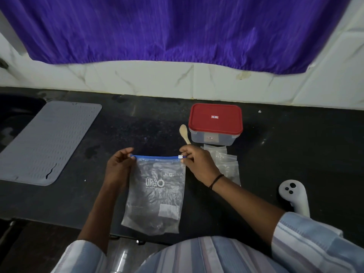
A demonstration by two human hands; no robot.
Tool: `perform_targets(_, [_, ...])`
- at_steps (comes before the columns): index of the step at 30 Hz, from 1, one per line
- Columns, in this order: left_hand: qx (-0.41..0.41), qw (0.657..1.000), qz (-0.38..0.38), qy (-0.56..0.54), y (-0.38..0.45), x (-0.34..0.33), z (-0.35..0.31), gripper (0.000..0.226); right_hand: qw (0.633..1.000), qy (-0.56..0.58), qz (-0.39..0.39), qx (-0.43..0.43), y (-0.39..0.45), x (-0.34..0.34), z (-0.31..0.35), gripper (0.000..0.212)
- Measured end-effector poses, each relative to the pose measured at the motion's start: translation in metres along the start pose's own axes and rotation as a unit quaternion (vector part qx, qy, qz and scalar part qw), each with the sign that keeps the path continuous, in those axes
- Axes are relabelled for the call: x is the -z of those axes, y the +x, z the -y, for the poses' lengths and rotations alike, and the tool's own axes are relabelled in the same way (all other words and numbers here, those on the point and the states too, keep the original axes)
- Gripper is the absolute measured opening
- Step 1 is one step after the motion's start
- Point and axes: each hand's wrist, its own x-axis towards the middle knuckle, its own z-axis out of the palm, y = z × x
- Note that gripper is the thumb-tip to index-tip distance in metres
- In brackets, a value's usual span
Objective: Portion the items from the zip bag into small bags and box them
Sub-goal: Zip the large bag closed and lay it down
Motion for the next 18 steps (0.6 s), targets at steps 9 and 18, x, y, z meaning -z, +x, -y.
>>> perform_targets(9, [-0.384,0.816,0.271,0.338,-0.043,-0.075,-0.066,0.025,0.982,0.177,-0.068,-0.006,-0.013,-0.004,0.019,0.016])
perform_targets(18, [-0.331,0.846,0.318,0.269,-0.042,-0.084,-0.08,0.014,0.933,0.332,-0.134,-0.04,-0.029,0.0,0.037,0.015])
